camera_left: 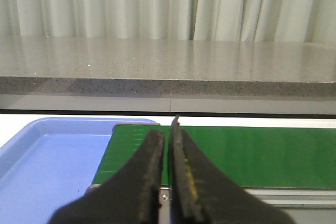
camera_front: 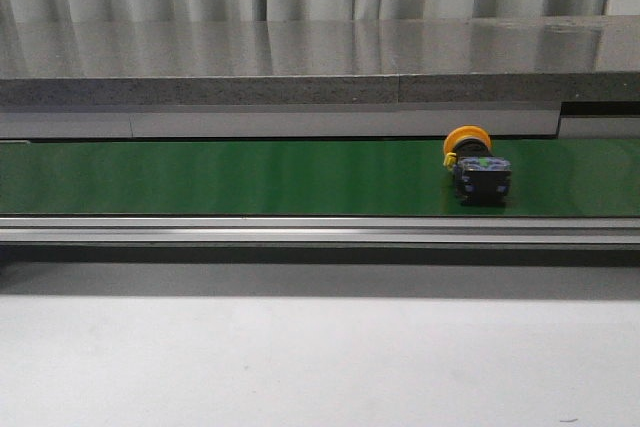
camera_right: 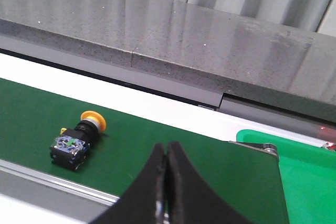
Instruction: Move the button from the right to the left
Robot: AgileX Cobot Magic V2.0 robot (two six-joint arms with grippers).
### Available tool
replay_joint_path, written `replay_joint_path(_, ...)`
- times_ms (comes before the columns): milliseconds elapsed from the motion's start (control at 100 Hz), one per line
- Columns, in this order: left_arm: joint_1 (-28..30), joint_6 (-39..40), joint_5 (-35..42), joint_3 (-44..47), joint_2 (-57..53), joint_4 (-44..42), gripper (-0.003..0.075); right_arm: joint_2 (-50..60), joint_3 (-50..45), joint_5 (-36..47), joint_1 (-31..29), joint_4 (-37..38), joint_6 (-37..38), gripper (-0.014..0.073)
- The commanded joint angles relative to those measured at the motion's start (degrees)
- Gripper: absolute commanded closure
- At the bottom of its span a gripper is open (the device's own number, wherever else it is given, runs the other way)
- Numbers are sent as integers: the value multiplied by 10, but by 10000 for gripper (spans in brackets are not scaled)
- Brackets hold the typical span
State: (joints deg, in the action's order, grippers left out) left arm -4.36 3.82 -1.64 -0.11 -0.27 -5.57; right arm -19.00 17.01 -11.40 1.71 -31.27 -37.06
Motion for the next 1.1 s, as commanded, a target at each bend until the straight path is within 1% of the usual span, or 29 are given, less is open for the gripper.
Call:
replay_joint_path(0,-5,5,45,23,-21,2,715,-3,16,34,1,-8,-5,661)
replay_joint_path(470,-5,5,45,23,-21,2,715,-3,16,34,1,-8,-5,661)
replay_joint_path(620,-5,5,72,22,-21,2,715,-3,16,34,1,-8,-5,661)
replay_joint_path(710,-5,5,71,11,-21,2,715,-3,16,34,1,-8,-5,661)
replay_joint_path(820,-5,5,47,-20,-18,2,715,-3,16,34,1,-8,-5,661)
replay_joint_path(940,-5,5,-6,-76,6,3,715,-3,16,34,1,-8,-5,661)
replay_joint_path(1090,-5,5,-84,-162,78,19,715,-3,16,34,1,-8,-5,661)
